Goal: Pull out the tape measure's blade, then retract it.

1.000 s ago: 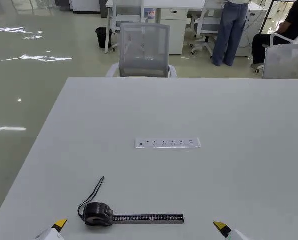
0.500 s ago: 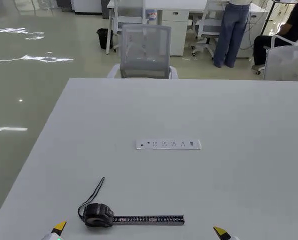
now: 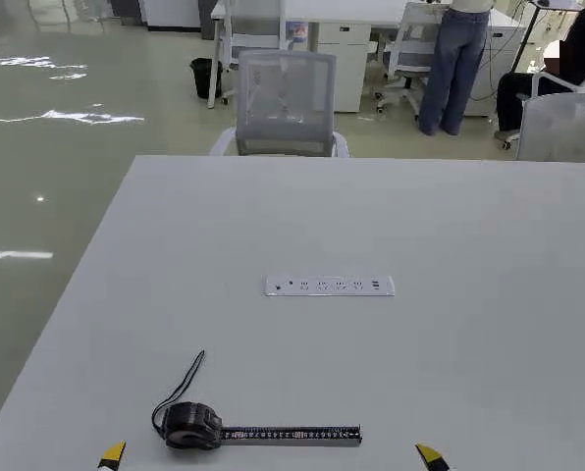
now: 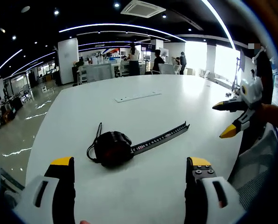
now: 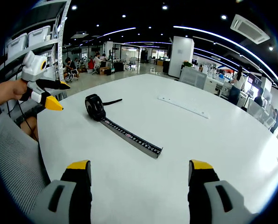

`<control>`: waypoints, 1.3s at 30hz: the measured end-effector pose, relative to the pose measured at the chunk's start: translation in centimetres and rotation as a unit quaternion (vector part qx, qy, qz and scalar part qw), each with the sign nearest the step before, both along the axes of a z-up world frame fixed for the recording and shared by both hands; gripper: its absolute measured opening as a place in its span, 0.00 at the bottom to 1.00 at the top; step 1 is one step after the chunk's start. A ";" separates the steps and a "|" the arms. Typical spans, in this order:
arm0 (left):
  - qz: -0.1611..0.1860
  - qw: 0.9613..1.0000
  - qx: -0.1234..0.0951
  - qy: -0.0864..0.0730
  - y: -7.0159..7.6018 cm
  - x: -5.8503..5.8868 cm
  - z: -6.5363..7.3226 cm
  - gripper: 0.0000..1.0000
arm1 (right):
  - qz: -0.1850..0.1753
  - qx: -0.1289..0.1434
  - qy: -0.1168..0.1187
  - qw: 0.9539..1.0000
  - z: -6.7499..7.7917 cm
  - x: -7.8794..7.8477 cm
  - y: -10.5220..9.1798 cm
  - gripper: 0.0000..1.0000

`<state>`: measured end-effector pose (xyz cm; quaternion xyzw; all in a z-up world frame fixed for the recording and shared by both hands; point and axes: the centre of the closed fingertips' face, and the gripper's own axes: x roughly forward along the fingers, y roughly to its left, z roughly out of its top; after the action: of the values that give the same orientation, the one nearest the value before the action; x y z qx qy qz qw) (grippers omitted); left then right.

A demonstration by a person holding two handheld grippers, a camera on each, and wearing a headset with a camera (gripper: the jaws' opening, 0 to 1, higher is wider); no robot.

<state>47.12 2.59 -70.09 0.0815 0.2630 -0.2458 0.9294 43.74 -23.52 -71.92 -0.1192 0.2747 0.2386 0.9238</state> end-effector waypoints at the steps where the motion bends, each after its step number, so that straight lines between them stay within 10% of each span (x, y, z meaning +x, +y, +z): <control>1: 0.003 1.000 -0.002 0.001 0.0 0.0 -0.1 0.99 | 0.000 0.000 0.000 1.000 0.0 0.0 0.1 0.87; 15: 0.052 0.999 -0.001 -0.010 0.2 1.3 -0.1 0.99 | 0.007 0.004 0.001 1.000 0.2 0.4 0.9 0.87; 39: 0.080 0.996 0.015 0.027 0.5 3.3 -1.5 0.92 | 0.069 0.001 0.014 0.998 -0.9 2.1 1.2 0.77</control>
<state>50.42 3.08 -71.60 0.0669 0.2974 -0.1685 0.9374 45.84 -22.37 -72.83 -0.1339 0.2790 0.3037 0.9011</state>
